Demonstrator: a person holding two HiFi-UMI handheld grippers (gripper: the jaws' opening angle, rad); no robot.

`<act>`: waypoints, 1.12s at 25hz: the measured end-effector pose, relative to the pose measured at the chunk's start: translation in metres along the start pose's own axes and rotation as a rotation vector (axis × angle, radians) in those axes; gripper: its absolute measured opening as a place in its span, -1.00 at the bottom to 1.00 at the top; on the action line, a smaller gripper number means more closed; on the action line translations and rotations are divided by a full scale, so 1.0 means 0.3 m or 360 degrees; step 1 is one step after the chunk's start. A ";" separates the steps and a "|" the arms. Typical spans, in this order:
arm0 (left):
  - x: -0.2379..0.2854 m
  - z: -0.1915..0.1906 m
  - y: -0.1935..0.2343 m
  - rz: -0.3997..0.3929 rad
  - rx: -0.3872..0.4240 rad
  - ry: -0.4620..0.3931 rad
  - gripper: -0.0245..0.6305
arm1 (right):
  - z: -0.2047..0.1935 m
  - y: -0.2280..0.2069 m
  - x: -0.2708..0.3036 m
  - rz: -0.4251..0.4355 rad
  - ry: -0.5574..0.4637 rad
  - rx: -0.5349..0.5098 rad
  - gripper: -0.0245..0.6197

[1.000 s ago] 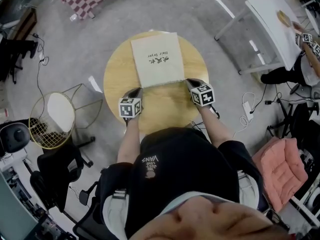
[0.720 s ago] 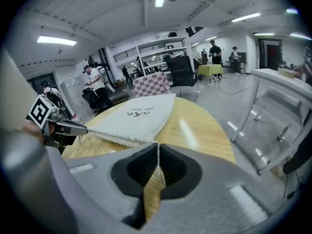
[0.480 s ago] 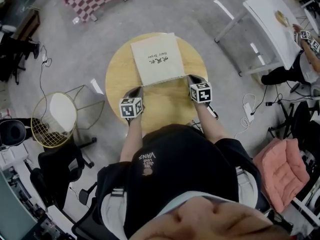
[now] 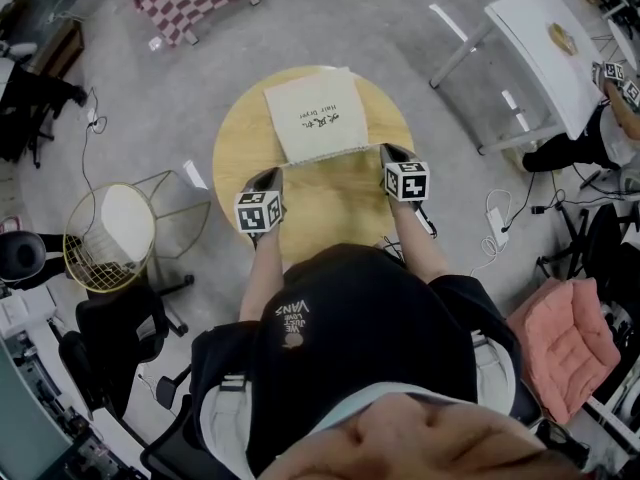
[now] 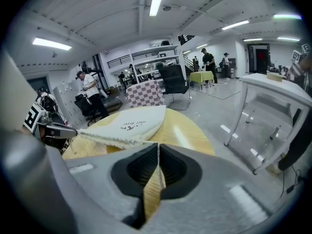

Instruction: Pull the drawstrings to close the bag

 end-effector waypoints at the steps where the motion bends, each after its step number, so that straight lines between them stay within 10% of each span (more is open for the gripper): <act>1: -0.004 0.002 0.005 0.0002 -0.0006 -0.0007 -0.87 | 0.001 0.001 -0.002 -0.0003 -0.0002 0.0006 -0.91; 28: -0.038 0.012 0.083 0.0051 -0.0028 -0.0007 -0.87 | -0.010 -0.038 -0.045 -0.0043 0.0019 0.0090 -0.91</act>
Point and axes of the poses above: the fingertips, and each gripper's own axes: x forward along the fingers, y to its left, z out of its top, the point moved 4 cm from there along -x, backward along the fingers, and after that the axes turned 5 degrees about -x, right-handed, at the moved point
